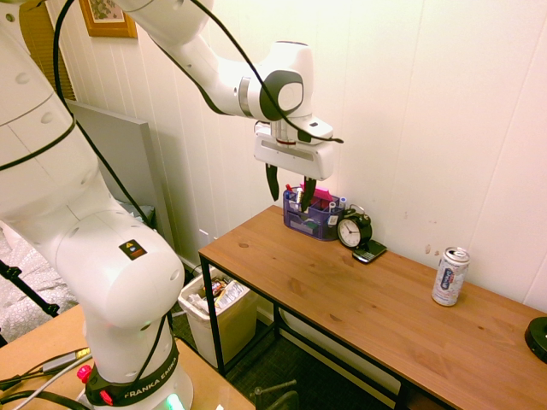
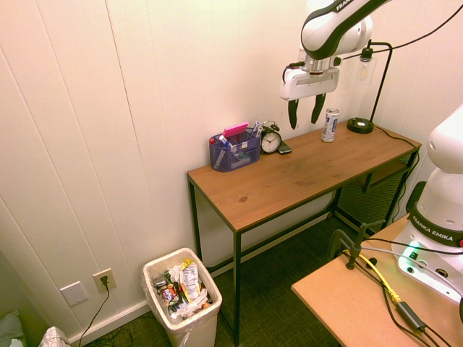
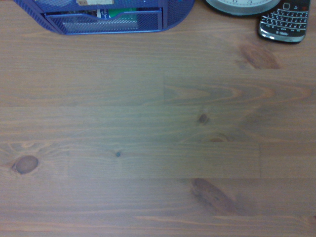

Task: Throw the can in the trash bin

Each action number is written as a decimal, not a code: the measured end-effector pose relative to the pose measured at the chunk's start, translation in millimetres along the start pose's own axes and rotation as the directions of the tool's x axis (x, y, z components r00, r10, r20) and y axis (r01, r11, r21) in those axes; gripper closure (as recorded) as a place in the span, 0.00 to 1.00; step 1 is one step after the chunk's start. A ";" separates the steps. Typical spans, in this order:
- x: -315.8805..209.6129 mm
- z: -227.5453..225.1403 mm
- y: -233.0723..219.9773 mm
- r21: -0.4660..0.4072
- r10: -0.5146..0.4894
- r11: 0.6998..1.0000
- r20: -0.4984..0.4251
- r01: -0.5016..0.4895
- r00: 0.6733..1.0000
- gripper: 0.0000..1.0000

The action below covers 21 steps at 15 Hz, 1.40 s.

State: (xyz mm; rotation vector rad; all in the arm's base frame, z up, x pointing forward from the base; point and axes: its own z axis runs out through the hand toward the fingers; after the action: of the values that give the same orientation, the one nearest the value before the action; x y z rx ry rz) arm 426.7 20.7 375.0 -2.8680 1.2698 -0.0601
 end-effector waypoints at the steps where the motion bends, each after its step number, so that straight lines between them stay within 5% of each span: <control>1: 0.5 0.6 0.0 0.001 0.001 1.000 0.001 -0.001 1.000 0.00; 9: 115.3 62.8 74.8 0.010 0.259 0.965 0.081 -0.261 0.962 0.00; 13: 202.7 80.7 90.7 0.018 0.468 0.883 0.041 -0.469 0.883 0.00; 17: 272.9 52.1 109.9 0.024 0.619 0.785 -0.027 -0.618 0.785 0.00; 21: 312.0 54.5 93.1 -0.046 0.663 0.745 -0.061 -0.666 0.746 0.00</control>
State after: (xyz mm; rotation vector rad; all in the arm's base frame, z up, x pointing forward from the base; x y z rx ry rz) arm 569.4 -273.4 329.1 -2.2705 2.2530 -0.0726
